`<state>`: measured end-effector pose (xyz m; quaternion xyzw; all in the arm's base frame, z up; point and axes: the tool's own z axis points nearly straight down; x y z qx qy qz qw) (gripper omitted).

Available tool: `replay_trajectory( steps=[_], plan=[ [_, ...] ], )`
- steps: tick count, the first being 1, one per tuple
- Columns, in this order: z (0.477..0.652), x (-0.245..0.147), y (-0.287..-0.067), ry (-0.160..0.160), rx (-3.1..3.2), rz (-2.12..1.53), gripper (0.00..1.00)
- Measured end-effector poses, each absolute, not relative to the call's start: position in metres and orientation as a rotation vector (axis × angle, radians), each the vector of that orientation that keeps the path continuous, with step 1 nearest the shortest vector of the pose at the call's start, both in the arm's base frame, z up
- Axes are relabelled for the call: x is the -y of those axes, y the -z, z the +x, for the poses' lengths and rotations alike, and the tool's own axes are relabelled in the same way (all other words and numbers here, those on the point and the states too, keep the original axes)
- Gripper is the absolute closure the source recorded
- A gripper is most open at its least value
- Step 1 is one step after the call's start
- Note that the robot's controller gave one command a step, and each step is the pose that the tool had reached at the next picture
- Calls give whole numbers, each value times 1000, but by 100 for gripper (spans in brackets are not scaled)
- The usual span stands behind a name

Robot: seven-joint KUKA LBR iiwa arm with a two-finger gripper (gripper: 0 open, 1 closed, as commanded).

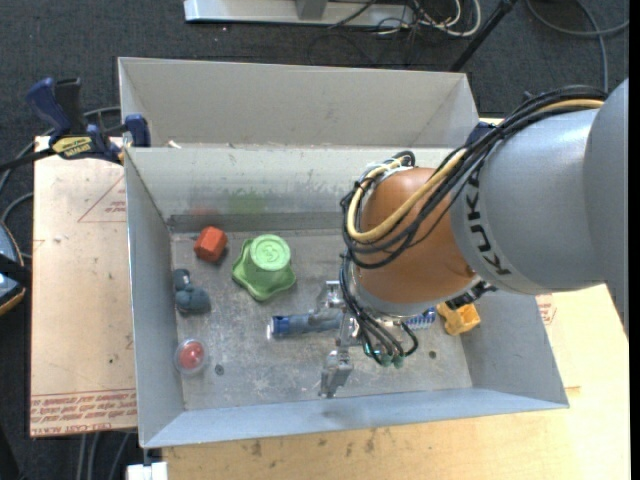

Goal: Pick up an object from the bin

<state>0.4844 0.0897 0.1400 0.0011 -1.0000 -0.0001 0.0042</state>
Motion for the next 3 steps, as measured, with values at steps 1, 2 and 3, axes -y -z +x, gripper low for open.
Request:
replay_trajectory(
  steps=[1, 2, 3],
  plan=[
    [553, -90, -73, 4, 3134, -200, 0],
    [555, -91, -76, 11, 3145, -203, 100],
    [543, -131, -247, 7, 3143, -201, 100]
  ],
)
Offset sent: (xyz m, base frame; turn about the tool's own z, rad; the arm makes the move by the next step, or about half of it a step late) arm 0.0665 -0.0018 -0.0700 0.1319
